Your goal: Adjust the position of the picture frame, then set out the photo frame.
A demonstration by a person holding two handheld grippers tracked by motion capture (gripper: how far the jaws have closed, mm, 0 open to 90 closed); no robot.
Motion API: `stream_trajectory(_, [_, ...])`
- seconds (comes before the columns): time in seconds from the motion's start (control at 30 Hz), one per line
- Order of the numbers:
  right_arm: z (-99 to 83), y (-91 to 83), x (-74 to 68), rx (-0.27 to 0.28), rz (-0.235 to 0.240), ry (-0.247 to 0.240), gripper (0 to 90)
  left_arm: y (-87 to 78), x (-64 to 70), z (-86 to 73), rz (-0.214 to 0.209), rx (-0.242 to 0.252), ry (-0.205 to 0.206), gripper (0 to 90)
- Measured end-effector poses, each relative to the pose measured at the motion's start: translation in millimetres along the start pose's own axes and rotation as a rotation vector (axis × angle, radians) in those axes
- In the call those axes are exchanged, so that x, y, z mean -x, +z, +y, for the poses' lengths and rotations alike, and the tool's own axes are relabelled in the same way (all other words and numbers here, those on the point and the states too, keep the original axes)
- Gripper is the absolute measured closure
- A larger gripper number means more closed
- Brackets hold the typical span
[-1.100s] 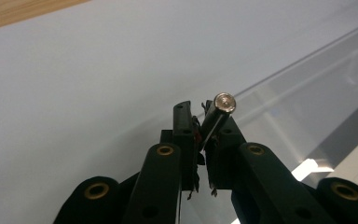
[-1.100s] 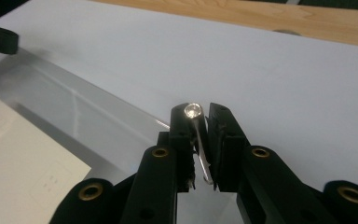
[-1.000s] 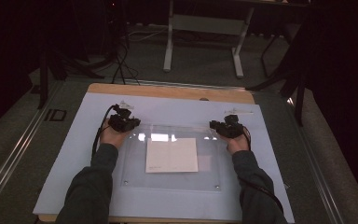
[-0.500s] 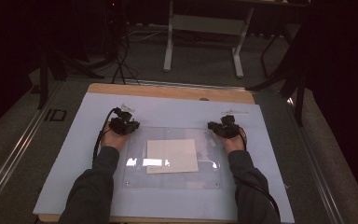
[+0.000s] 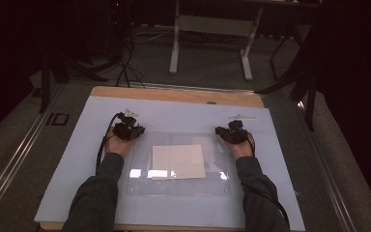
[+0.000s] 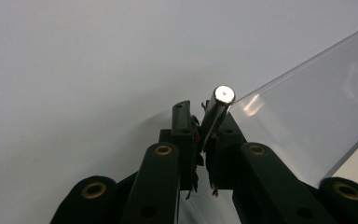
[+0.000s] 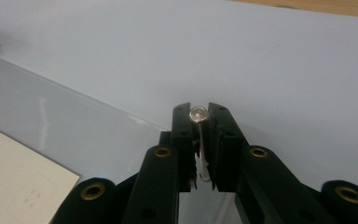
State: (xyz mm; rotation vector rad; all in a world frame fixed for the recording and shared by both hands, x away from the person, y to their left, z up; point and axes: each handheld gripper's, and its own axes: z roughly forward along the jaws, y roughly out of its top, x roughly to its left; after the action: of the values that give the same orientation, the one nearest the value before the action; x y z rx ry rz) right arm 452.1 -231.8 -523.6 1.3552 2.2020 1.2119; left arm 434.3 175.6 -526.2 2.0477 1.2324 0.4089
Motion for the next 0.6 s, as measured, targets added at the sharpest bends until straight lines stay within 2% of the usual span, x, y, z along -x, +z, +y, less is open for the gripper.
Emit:
stream_trajectory(0.23, [-0.7, 0.1, 0.7, 0.004, 0.007, 0.006, 81.4, -0.5, -0.7, -2.0, -0.003, 0.014, -0.009, 81.4])
stream_trajectory(0.3, [-1.3, 0.0, 1.1, 0.008, 0.009, 0.009, 81.2, -4.9, -2.6, -5.6, -0.008, 0.048, -0.021, 78.6])
stream_trajectory(0.6, [-2.4, 0.1, 1.9, 0.016, 0.015, 0.008, 80.0, -16.8, -1.9, -9.8, 0.007, 0.099, -0.024, 75.9])
